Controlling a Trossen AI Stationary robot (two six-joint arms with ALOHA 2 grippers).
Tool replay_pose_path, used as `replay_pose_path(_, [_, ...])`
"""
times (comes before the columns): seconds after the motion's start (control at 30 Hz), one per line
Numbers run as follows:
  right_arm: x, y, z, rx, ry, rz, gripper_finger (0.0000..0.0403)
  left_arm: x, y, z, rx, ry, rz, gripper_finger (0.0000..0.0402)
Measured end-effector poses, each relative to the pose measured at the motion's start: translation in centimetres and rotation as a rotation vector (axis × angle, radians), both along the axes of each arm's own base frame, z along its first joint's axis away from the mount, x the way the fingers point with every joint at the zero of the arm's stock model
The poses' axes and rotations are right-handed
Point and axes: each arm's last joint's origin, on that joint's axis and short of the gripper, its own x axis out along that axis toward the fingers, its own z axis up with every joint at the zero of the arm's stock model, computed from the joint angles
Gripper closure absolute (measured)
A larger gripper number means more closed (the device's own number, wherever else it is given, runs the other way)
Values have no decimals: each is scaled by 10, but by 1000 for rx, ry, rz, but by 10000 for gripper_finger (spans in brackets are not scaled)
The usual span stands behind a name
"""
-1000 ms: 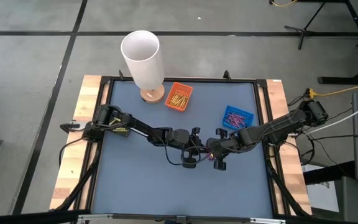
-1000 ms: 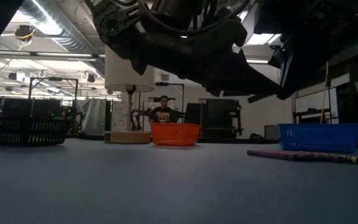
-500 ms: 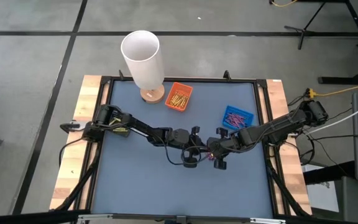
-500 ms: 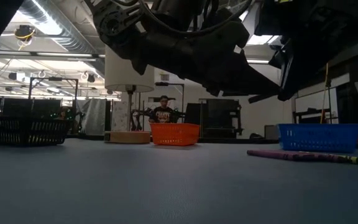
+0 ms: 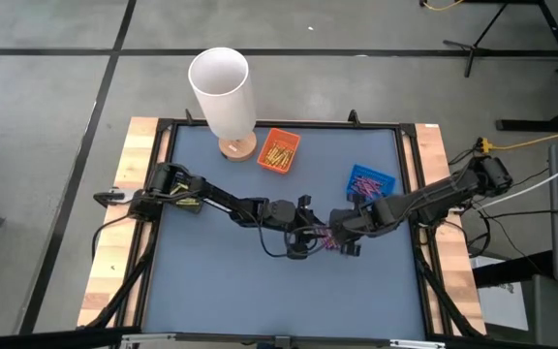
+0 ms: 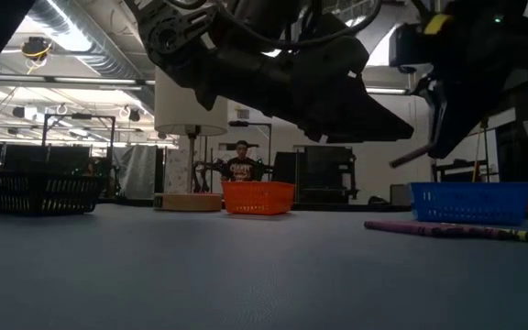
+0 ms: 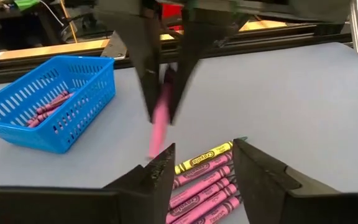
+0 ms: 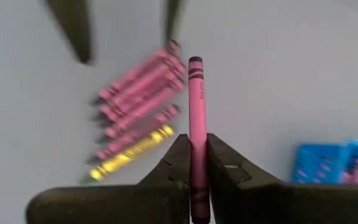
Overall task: Sort crayons
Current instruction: Put the violet crayon into the blue basket
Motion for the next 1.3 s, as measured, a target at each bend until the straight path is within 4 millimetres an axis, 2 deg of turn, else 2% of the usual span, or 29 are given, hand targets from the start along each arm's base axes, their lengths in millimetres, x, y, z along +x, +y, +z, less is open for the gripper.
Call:
replay_pose_path(0.2, [-11,-15,8,-136,105,-56,375,0,0,-1,-1,6,1,252])
replay_pose_path(0.5, [-34,-41,19,-371,357,-108,367,0,0,-1,0,12,0,256])
replay_pose_path(0.8, [-36,-57,20,-377,418,-166,366,0,0,-1,-1,12,-1,257])
replay_pose_path(1.03, [-36,-59,20,-373,422,-169,364,-1,0,-2,-1,17,-4,257])
replay_pose_path(1.13, [-36,-59,20,-373,422,-171,348,-1,0,-2,-1,17,-3,257])
replay_pose_path(1.3, [-36,-59,20,-373,421,-172,297,-1,0,-2,0,18,-4,257])
